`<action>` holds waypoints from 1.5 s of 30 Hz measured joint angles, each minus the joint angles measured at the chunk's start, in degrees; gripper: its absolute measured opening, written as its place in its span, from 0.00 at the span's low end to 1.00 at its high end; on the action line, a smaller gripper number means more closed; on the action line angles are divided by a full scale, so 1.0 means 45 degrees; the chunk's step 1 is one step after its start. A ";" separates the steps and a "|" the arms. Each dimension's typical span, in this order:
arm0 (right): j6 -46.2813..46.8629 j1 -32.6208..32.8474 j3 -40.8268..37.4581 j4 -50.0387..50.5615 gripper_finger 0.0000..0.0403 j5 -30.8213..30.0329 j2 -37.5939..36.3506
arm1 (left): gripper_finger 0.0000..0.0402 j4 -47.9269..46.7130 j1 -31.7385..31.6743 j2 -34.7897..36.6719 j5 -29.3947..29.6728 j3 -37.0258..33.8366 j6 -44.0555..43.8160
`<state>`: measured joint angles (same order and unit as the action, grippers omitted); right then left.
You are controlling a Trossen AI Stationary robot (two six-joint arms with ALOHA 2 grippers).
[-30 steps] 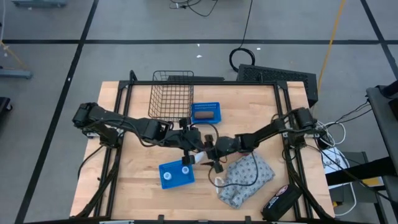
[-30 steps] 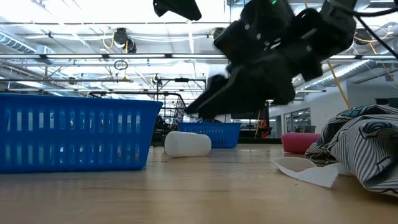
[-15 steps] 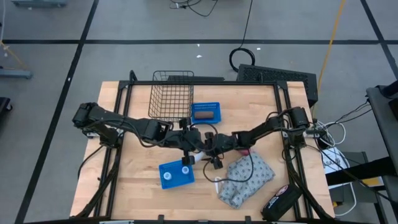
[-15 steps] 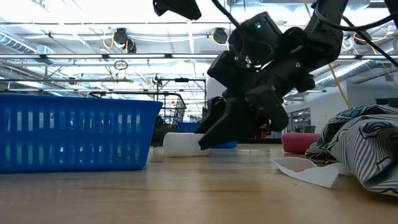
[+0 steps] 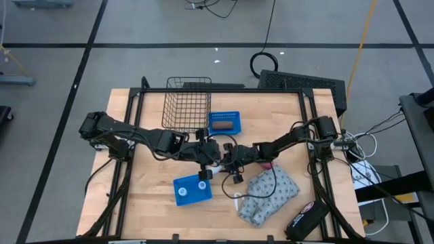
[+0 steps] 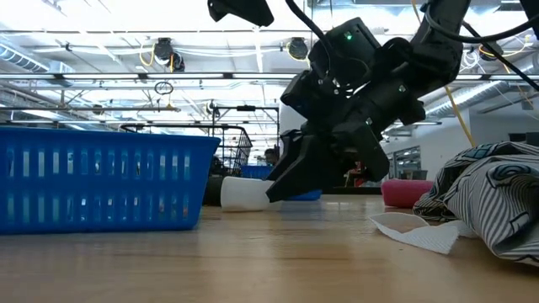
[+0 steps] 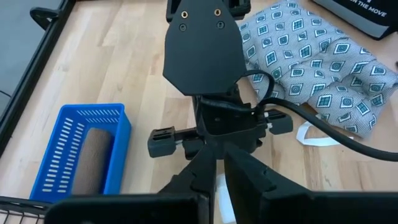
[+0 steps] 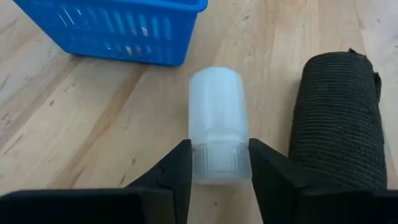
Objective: Pick & Place Medicine items
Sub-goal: Put the white medicine bottle into the bottom blue basket
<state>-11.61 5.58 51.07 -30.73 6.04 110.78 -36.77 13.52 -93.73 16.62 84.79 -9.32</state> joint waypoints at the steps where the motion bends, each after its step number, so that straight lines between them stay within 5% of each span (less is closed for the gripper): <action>1: -0.0012 -0.0005 0.0005 0.0038 0.30 0.0000 -0.0005 | 0.10 0.0002 0.0000 0.0000 0.0000 0.0000 -0.0005; 5: -0.0205 0.0000 -0.0014 0.1620 0.30 -0.0441 -0.0881 | 0.10 0.0002 0.0000 0.0000 0.0005 0.0000 -0.0117; 9: -0.0279 0.0005 -0.0006 0.4642 0.30 -0.2317 -0.2746 | 0.12 0.0190 -0.0074 0.0000 0.0015 -0.0201 -0.0546; 14: 0.0883 0.0107 -0.0418 0.7174 0.30 -0.4089 -0.5129 | 0.25 0.0751 -0.0218 -0.0005 0.0968 -0.0962 -0.1015; 20: 0.1121 0.0425 -0.1820 0.5756 0.30 -0.4337 -0.7124 | 0.49 0.4865 -0.0544 -0.0010 0.0495 -0.3186 -0.0272; 26: 0.0865 0.0573 -0.2825 0.4443 0.30 -0.4324 -0.8164 | 0.61 0.7185 -0.0913 -0.0015 -0.0350 -0.4470 0.0388; 45: 0.0382 0.0607 -0.3075 0.2641 0.30 -0.3345 -0.7974 | 0.64 0.8729 -0.1783 -0.1044 -0.1360 -0.4750 0.0370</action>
<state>-9.89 8.32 37.23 -18.85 -9.01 74.89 2.50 5.50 -98.43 10.50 63.42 -7.66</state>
